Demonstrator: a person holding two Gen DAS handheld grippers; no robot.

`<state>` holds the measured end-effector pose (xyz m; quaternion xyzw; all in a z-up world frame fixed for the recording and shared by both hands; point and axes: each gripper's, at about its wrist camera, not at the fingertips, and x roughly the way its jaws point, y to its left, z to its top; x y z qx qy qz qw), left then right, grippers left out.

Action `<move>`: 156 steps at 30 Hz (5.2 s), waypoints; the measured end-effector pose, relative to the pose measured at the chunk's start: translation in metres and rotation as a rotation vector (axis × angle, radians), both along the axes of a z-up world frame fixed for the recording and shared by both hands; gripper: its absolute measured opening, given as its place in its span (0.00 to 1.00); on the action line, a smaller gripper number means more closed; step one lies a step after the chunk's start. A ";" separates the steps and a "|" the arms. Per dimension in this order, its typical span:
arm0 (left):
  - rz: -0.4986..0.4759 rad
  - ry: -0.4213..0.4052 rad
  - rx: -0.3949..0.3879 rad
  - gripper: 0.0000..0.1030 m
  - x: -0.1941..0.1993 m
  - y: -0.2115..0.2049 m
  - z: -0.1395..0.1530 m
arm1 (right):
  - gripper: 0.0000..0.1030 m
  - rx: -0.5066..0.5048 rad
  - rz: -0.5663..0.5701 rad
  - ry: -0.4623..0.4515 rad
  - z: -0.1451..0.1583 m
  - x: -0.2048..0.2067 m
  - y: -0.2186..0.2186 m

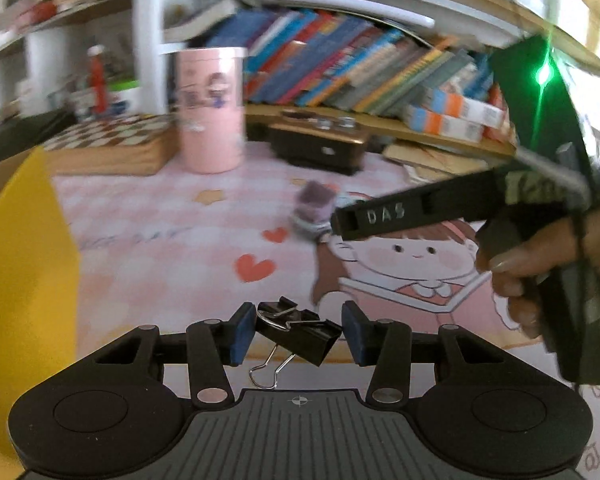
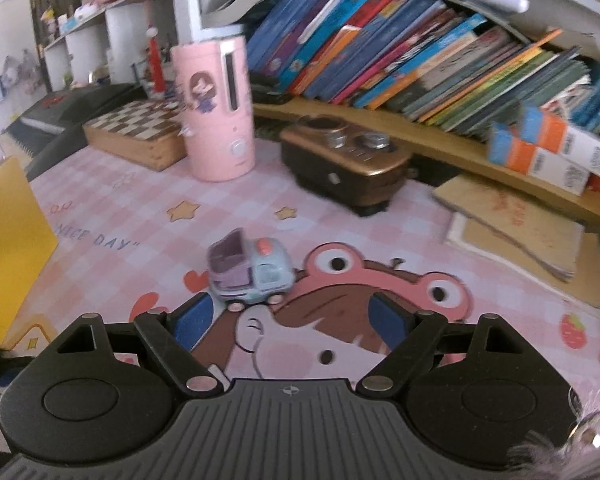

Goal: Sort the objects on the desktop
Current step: 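Close the right gripper on the lilac toy truck while the left gripper holds the clip, then lift the binder clip and toy truck and carry both toward the yellow box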

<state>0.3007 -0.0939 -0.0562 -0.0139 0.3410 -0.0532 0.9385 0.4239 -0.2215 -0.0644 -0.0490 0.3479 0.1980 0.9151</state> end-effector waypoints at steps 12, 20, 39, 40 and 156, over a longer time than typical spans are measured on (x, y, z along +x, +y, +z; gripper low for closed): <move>0.088 -0.042 -0.011 0.44 -0.018 0.011 0.014 | 0.79 -0.048 0.111 -0.031 -0.029 0.025 0.030; 0.109 -0.053 -0.036 0.44 -0.028 0.010 0.021 | 0.60 -0.008 0.086 -0.015 -0.032 0.036 0.032; 0.098 -0.169 -0.138 0.44 -0.077 0.012 0.065 | 0.60 0.078 0.116 -0.003 0.039 -0.063 -0.002; 0.096 -0.176 -0.139 0.44 -0.082 0.014 0.067 | 0.60 0.079 0.114 -0.003 0.043 -0.072 -0.002; 0.323 -0.224 -0.088 0.44 -0.219 0.240 0.095 | 0.60 0.132 0.230 -0.019 0.102 -0.251 0.224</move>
